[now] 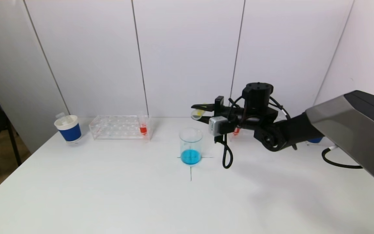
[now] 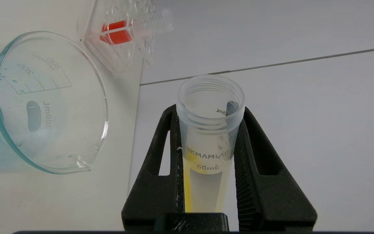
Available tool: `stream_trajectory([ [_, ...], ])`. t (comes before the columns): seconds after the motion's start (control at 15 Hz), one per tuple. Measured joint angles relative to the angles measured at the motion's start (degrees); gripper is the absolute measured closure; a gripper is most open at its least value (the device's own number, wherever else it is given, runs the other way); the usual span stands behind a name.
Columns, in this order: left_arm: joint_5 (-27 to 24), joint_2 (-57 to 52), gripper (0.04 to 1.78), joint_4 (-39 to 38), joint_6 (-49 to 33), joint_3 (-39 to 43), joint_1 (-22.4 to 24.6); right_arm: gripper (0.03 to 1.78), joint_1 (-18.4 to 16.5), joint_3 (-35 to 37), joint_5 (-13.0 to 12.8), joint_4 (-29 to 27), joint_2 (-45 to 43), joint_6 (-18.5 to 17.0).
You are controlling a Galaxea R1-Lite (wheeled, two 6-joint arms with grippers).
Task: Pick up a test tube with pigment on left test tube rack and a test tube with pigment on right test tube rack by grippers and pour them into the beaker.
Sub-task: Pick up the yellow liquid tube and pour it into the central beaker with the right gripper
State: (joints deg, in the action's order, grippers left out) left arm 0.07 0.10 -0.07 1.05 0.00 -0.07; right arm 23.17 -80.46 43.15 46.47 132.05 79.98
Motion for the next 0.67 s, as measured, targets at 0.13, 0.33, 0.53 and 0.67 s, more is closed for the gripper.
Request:
stream_trajectory([
  [0.13,0.00,0.00,0.06,0.00,0.00,0.00,0.00,1.31,0.06,1.27,0.61,2.06,0.26,1.16],
  [0.33,0.02,0.00,0.06,0.00,-0.01,0.00,-0.04,1.31,0.09,1.88,1.02,2.61,0.78,2.62],
  [0.53,0.00,0.00,0.06,0.00,0.00,0.00,0.02,1.31,0.20,1.74,1.05,3.34,1.58,3.12],
  [0.67,0.00,0.00,0.06,0.00,0.00,0.00,0.00,1.31,0.22,1.33,1.24,3.30,2.13,4.28],
])
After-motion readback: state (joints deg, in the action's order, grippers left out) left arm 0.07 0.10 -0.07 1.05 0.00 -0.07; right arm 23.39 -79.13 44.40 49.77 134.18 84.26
